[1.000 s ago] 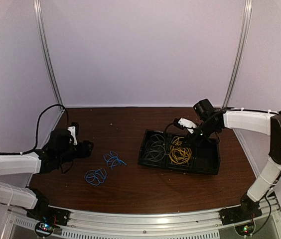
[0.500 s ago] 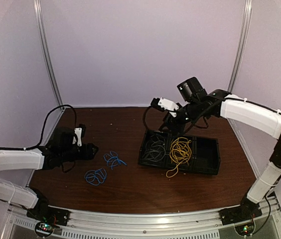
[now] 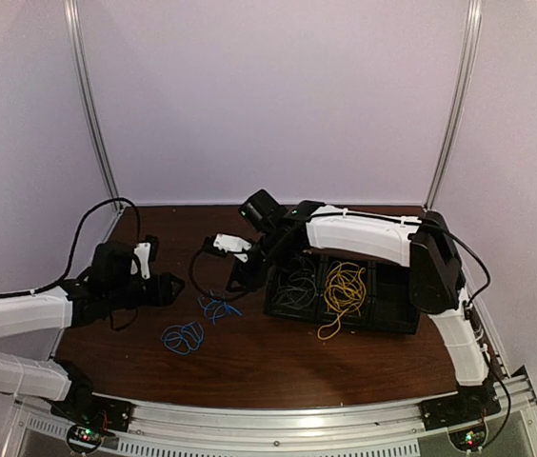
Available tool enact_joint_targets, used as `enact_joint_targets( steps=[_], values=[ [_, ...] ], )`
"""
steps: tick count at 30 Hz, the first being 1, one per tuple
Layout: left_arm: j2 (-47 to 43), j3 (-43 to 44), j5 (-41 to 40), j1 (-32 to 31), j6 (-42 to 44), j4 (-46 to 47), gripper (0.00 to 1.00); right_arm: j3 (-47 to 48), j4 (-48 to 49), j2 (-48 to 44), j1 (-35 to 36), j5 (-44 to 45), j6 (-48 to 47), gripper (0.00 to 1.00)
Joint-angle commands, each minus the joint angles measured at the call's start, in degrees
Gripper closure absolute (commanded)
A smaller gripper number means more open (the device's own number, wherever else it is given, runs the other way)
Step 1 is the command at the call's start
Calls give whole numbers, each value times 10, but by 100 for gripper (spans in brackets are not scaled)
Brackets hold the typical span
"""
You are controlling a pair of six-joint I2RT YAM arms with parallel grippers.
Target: Untangle the cables
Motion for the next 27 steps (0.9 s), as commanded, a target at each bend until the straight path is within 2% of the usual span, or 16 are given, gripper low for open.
enact_joint_targets(
  steps=[1,4,8,12,16,22,27],
  values=[
    [-24,-2,-4,3,-4,-12,41,23,-27,11,5,-13,14,52],
    [-27,-6,-7,3,-3,-14,40,-12,-59,-25,5,-11,-16,56],
    [-21,-7,-7,3,1,-10,40,-169,-67,-157,4,-5,-98,57],
    [-14,-9,-8,3,-1,6,40,-316,-94,-278,-9,31,-183,57],
    [-5,-10,-7,3,-5,21,40,-413,-103,-349,-18,108,-219,57],
    [4,-17,0,3,-13,39,41,-473,-74,-393,-21,208,-227,54],
    [1,-21,0,3,-15,41,41,-487,-65,-381,-22,228,-237,50]
  ],
)
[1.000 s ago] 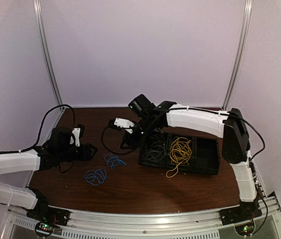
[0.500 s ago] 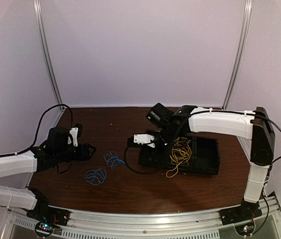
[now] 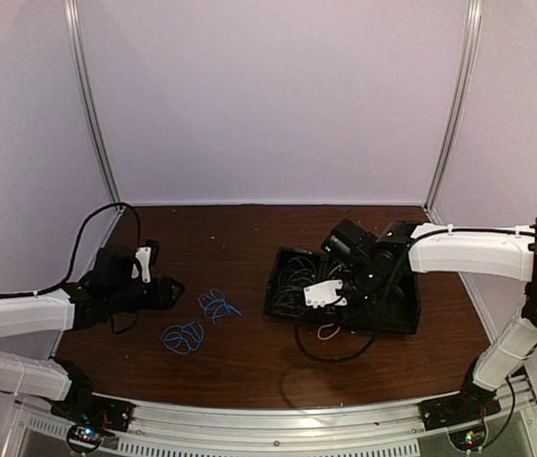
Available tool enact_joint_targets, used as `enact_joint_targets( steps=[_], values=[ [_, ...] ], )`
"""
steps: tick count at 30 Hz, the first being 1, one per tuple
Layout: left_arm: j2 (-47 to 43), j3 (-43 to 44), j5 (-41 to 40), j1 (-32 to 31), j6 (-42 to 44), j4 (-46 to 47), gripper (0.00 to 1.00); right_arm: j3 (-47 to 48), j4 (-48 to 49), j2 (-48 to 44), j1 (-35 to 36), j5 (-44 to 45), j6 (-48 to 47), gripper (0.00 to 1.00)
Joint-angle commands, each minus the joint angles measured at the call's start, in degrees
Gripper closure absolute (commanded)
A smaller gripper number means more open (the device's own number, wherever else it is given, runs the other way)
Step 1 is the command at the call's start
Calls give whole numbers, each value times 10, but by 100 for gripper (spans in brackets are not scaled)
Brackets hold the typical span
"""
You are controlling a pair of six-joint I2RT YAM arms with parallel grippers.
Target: Untangle the cables
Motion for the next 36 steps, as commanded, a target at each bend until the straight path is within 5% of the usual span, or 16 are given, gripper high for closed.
enact_joint_targets(
  steps=[1,15,23,31,36],
  values=[
    [-3,-6,2,3,-5,30,41,-7,17,2,-3,50,-17,50],
    [-15,-11,-2,3,-6,29,41,-18,10,31,-3,82,-35,52],
    [-15,-16,1,3,-9,35,41,-27,36,42,-2,118,-26,68],
    [-18,-11,-1,3,-7,29,40,-21,39,22,-4,138,-31,100],
    [-15,-9,-1,3,-6,30,40,-10,19,0,-26,157,-51,100]
  ],
)
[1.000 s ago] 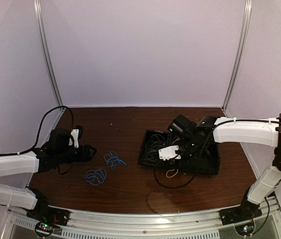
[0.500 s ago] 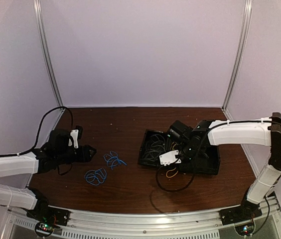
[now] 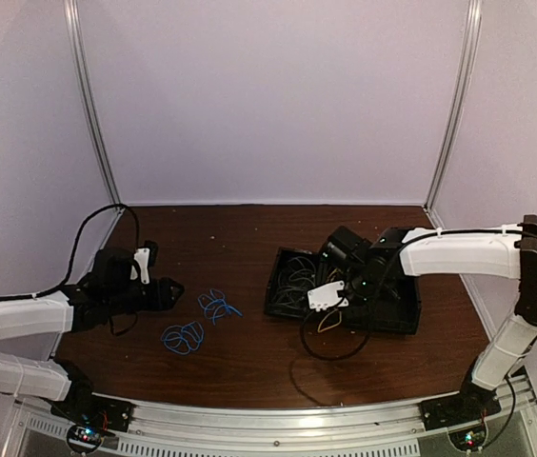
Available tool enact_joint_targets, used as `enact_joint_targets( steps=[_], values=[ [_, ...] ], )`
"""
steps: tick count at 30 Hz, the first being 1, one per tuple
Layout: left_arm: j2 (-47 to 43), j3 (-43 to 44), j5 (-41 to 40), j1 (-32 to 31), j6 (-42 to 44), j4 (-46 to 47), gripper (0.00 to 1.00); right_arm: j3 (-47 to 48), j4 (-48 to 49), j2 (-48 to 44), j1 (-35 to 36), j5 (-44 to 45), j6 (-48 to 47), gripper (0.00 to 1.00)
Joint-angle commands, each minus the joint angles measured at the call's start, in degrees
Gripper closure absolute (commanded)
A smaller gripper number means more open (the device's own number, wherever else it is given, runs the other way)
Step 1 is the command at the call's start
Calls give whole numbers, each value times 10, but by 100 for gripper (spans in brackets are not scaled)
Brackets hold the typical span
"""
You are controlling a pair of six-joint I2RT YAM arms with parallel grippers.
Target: Untangle the cables
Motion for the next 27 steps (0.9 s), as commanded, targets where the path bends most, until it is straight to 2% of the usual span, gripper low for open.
enact_joint_targets(
  steps=[1,8,21,24,27],
  values=[
    [-5,2,-1,3,-1,25,40,17,-20,-36,-29,32,-20,100],
    [1,4,3,3,-3,32,40,42,-27,-28,-82,40,-46,100],
    [-2,0,6,3,-5,30,40,88,-20,51,-86,-12,-21,100],
    [2,-3,6,3,-5,36,40,95,-29,55,-86,-5,-14,92],
    [16,6,11,3,0,35,40,108,-51,34,-87,-3,-8,75]
  ],
)
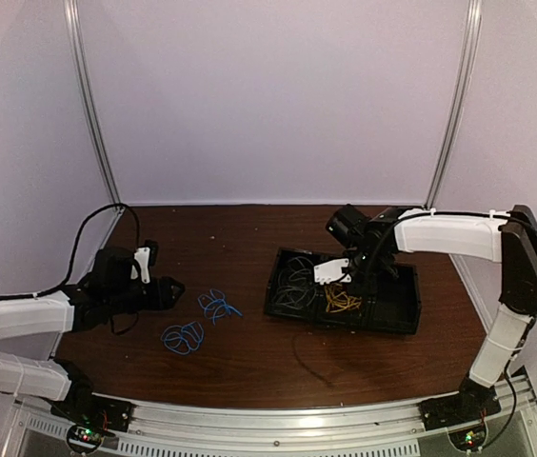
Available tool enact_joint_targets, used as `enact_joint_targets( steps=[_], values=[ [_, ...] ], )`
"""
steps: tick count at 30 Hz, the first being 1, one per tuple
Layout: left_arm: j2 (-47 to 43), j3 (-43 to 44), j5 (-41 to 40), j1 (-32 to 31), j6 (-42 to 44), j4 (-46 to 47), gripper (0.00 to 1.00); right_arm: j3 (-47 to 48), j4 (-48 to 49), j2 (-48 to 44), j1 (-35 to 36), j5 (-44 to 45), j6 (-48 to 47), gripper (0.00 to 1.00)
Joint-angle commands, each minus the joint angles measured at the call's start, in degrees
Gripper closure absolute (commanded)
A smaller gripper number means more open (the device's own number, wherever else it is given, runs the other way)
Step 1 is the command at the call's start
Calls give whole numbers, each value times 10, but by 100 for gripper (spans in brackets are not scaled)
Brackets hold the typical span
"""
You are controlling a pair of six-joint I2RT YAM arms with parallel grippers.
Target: Untangle the cables
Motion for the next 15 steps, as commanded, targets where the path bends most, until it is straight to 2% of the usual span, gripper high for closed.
enact_joint_targets(
  steps=[1,2,6,10,15],
  values=[
    [21,10,8,4,3,26,40,37,-35,-31,0,-5,19,69],
    [30,17,9,3,6,25,40,44,-44,-43,1,-7,22,63],
    [57,48,16,3,20,4,40,81,-54,-82,1,-44,38,51],
    [57,57,0,3,25,4,39,124,-39,-85,1,-116,69,47],
    [61,81,6,3,29,-19,39,174,17,-43,17,-189,126,46]
  ],
)
